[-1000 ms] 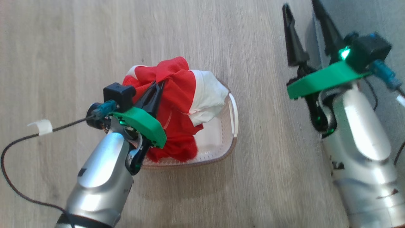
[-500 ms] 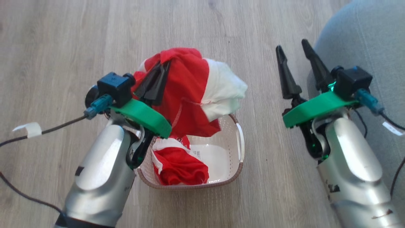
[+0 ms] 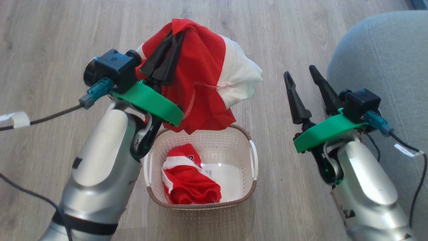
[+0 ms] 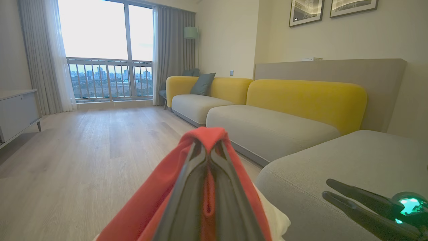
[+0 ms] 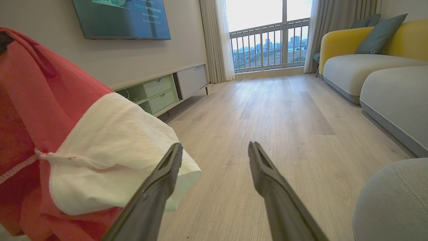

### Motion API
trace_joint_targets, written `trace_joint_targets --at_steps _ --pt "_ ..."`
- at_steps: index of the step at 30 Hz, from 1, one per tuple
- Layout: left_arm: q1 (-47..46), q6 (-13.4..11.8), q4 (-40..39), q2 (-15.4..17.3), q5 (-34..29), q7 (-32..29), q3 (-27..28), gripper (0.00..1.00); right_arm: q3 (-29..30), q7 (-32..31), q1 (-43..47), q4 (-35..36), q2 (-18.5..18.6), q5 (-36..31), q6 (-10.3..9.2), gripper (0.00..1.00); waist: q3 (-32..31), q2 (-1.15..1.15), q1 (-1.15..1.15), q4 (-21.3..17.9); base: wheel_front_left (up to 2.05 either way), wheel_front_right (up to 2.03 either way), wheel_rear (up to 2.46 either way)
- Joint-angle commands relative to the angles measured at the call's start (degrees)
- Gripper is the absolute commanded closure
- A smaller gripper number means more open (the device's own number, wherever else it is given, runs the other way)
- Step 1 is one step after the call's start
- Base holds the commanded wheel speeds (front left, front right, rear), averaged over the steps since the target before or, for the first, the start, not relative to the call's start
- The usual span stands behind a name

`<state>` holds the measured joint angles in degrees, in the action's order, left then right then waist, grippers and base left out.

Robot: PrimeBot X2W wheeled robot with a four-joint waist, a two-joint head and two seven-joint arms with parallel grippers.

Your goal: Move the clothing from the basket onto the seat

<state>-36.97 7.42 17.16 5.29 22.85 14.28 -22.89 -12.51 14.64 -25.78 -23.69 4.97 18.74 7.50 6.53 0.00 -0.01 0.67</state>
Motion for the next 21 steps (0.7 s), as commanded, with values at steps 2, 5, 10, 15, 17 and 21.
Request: trace_joint_targets --at_steps 2,5,10,15,17,21 --pt "-3.3 0.1 -2.5 1.5 0.3 0.7 1.8 1.00 -1.2 0.4 -0.3 1.7 -0.6 0.2 -0.01 0.00 0.0 0.00 0.01 -0.1 0.00 0.00 0.00" --pt "-3.3 0.1 -2.5 1.4 0.3 0.7 1.7 1.00 -1.4 0.4 -0.4 1.6 -0.7 0.4 -0.01 0.00 0.1 0.00 0.01 -0.3 0.00 0.00 0.00" --pt "-2.6 0.1 -2.3 1.1 0.3 0.7 1.5 1.00 -3.6 0.4 -0.8 2.2 -0.7 0.3 -0.01 0.00 0.1 0.00 0.01 -0.4 0.00 0.00 0.00" --pt "-2.1 0.1 -2.0 0.6 0.3 0.7 0.7 1.00 -10.3 0.4 -2.6 3.1 -0.8 0.8 -0.01 0.00 0.1 0.00 0.01 -0.2 0.00 0.00 0.00" --pt "-2.0 0.1 -1.8 0.4 0.3 0.7 0.4 1.00 -13.8 0.4 -3.7 3.4 -0.9 1.4 -0.01 0.00 0.1 0.00 0.01 -0.1 0.00 0.00 0.00" --pt "-1.6 0.1 -1.6 0.0 0.5 0.7 -0.3 1.00 -19.6 0.4 -5.8 2.9 -1.1 3.2 -0.01 0.00 -0.1 0.00 0.01 0.2 0.00 0.00 0.00"
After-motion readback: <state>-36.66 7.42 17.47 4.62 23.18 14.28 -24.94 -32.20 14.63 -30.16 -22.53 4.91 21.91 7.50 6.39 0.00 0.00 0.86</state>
